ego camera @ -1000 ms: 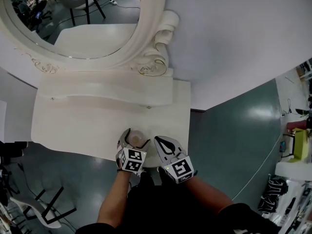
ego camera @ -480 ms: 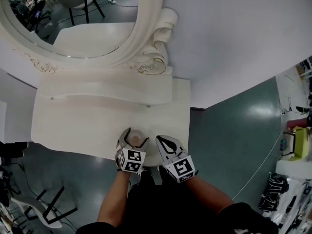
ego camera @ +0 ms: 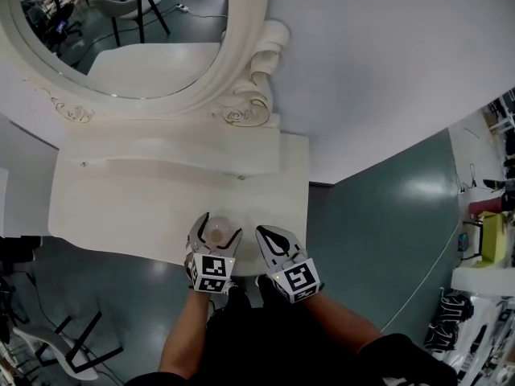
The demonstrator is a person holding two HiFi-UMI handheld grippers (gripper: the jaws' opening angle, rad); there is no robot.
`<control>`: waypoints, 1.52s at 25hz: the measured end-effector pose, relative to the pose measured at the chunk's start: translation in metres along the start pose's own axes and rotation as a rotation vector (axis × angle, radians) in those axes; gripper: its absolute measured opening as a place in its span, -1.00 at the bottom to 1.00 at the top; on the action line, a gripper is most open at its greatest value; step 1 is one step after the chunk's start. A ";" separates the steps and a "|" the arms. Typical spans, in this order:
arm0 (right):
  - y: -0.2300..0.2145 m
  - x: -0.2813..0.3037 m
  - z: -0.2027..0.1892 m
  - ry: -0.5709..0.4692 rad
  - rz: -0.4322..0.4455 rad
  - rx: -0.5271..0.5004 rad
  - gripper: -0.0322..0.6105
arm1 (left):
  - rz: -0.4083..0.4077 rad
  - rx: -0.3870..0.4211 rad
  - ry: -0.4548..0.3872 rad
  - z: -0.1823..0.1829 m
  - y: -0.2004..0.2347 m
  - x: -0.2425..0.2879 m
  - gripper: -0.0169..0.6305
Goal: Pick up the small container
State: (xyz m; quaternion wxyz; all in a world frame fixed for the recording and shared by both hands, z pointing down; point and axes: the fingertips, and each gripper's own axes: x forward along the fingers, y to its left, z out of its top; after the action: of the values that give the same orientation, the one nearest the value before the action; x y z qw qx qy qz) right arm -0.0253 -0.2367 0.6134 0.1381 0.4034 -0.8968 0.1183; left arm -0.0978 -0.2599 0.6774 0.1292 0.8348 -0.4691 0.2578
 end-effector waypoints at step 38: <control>0.050 -0.017 0.153 -0.336 0.056 -0.159 -0.89 | 0.209 -0.013 -0.388 0.127 0.032 -0.171 0.30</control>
State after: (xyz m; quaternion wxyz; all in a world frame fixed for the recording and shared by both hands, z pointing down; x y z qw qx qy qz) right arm -0.0756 -0.2415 0.4600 0.0143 0.3800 -0.9247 -0.0184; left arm -0.1584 -0.2119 0.4763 0.0146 0.8146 -0.5709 0.1012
